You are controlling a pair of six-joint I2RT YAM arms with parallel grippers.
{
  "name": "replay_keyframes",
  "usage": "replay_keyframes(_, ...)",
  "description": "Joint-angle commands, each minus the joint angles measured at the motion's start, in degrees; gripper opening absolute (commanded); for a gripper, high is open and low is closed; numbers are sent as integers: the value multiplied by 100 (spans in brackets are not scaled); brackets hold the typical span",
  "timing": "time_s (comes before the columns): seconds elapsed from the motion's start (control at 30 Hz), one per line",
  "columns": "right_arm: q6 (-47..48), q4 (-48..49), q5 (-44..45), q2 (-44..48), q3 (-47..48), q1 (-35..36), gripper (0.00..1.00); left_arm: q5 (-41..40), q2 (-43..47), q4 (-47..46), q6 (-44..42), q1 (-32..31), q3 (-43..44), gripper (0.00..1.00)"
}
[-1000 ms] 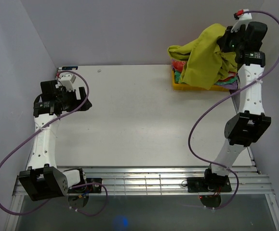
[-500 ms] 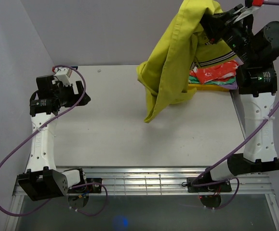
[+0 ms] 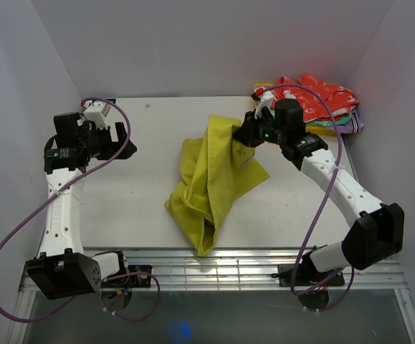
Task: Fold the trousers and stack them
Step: Move the trousers to the center of the board, then flatten the trousers out
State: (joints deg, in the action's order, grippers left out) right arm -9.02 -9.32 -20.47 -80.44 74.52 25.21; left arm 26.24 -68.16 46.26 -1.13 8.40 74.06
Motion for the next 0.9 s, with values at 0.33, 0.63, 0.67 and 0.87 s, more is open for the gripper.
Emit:
replay_keyframes(0.33,1718,-1713,-123,-139,90,-929,95,2112,-593,1543,-2557,-93,266,98)
replay_keyframes(0.63,1482,-1757,-1151,-551,-578,-1783,88,1622,-549,1000,-2041,-2701,345,98)
replay_keyframes(0.67,1342,-1749,-1161,-560,-640,-1792,88,1177,-558,903,-1936,-3017,398,98)
replay_keyframes(0.87,1192,-1705,-1143,-683,-895,-2037,89,-145,-1234,973,-2137,-5891,768,98)
